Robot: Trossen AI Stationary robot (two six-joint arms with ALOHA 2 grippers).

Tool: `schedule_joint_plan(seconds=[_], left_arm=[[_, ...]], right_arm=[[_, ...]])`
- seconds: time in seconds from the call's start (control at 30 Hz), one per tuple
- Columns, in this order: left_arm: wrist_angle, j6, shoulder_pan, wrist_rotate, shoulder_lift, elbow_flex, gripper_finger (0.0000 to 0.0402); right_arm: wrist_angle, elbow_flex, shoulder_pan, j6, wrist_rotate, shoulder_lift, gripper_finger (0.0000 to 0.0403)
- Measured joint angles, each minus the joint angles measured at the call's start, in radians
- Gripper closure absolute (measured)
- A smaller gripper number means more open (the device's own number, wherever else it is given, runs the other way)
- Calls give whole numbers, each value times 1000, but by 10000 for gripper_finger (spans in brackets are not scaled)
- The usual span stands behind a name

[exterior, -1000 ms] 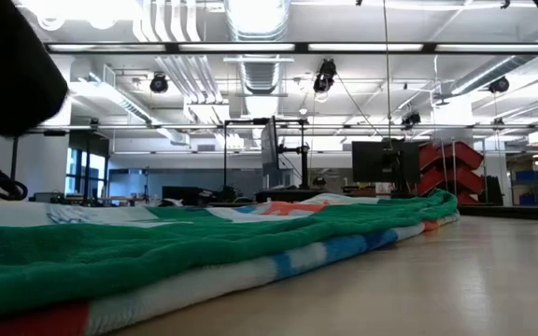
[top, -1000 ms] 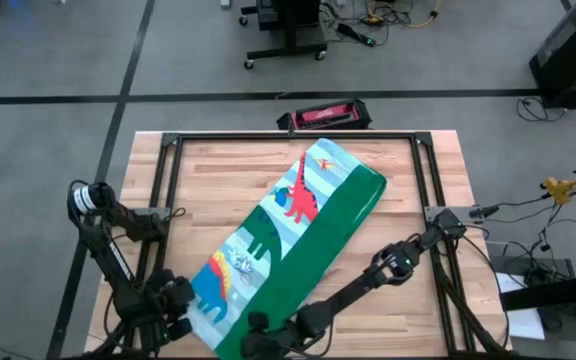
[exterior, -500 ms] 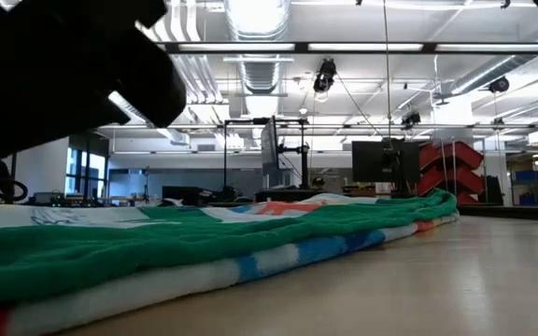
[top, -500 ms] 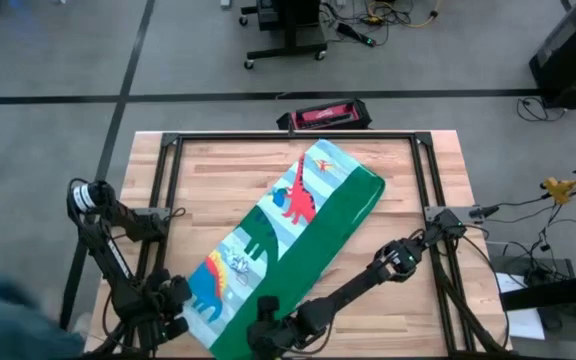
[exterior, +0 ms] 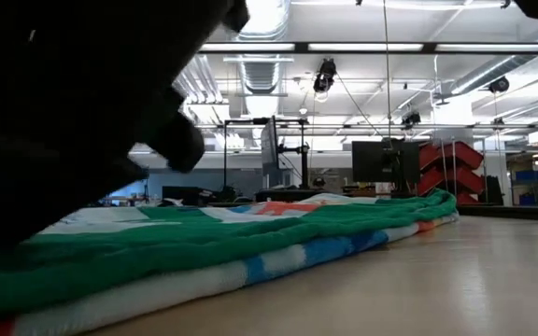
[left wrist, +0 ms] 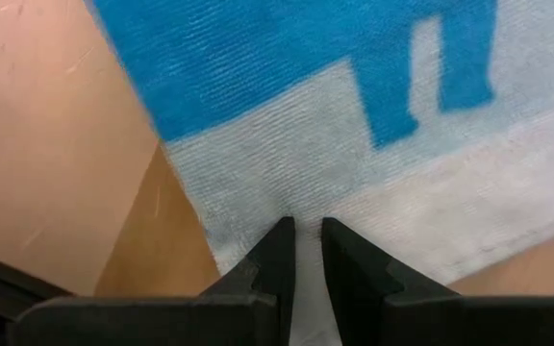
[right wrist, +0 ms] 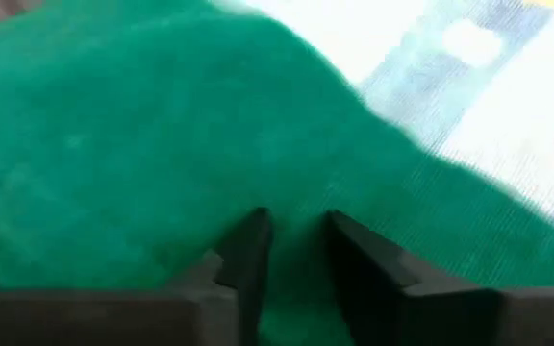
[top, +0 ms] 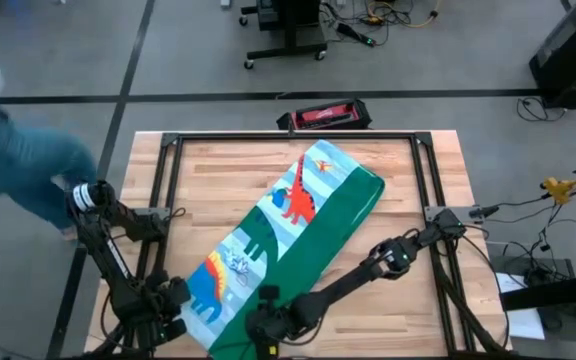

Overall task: Roll towel
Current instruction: Fold the multi-color dinosaur print towel

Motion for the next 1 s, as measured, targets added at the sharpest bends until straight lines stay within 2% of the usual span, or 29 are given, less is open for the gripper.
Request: schedule_joint_plan(seconds=[0.13, 0.4, 0.6, 0.8, 1.0], left_arm=[[-1, -1, 0, 0, 0, 0, 361], [-1, -22, 0, 0, 6, -2, 361], [20, -19, -2, -2, 4, 0, 361], [24, -5, -11, -2, 0, 17, 361], [24, 12, -12, -7, -8, 38, 361]], right_arm=[[-13, 3, 16, -7, 5, -2, 396], [-44, 5, 18, -30, 39, -9, 393], [-224, 5, 9, -29, 108, -62, 401], [-434, 6, -12, 40, 150, -93, 402], [-464, -23, -30, 94, 122, -92, 403]])
